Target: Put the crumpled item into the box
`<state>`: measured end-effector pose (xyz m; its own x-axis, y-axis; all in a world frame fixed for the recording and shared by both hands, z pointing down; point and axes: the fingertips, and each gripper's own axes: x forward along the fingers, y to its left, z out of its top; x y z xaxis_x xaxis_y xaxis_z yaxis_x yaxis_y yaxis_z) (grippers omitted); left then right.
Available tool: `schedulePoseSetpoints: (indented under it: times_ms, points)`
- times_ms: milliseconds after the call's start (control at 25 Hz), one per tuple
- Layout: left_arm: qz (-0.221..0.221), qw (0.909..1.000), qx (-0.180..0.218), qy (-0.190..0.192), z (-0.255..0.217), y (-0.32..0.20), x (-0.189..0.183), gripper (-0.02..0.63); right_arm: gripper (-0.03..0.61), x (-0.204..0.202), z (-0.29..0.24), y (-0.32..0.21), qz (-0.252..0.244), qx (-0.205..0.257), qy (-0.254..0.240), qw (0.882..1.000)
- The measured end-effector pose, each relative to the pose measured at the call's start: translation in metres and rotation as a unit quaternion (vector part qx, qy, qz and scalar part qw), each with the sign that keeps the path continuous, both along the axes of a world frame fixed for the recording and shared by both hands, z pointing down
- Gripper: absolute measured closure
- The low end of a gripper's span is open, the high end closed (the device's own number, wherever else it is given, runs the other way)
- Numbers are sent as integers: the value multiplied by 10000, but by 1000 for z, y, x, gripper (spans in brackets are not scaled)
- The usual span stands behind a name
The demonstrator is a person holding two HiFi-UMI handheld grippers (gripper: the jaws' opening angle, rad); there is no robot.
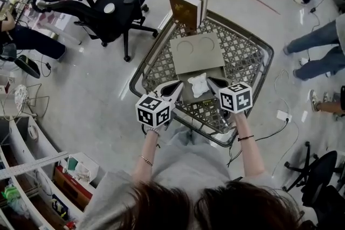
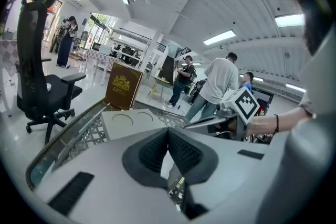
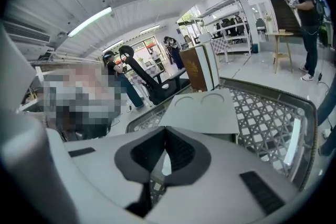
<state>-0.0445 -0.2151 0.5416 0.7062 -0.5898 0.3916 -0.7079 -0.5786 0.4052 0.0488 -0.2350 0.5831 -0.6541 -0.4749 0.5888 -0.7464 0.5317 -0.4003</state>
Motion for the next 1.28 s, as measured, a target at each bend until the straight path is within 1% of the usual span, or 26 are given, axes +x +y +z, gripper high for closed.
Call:
schedulePoseSetpoints:
  times_ms: [200, 360, 480, 720, 960, 1280]
  points:
    - [-95, 9996, 283, 29, -23, -4, -6, 597, 557, 6, -32, -1, 14, 486, -196, 9986]
    - [-201, 9989, 409, 136, -38, -5, -12, 597, 557, 8, -57, -1, 53, 830, -364, 9959]
    - [-257, 9980, 556, 148, -50, -6, -16, 597, 557, 11, -76, -3, 122, 1095, -437, 9930]
    - [-313, 9951, 934, -9, -78, -5, -23, 597, 557, 18, -112, -2, 214, 1586, -528, 9857]
    - [-439, 9904, 1311, 48, -108, -15, -29, 597, 557, 29, -140, -9, 356, 1981, -644, 9774]
    - [-594, 9840, 1678, 68, -139, -23, -38, 597, 557, 40, -182, -21, 575, 2482, -804, 9636]
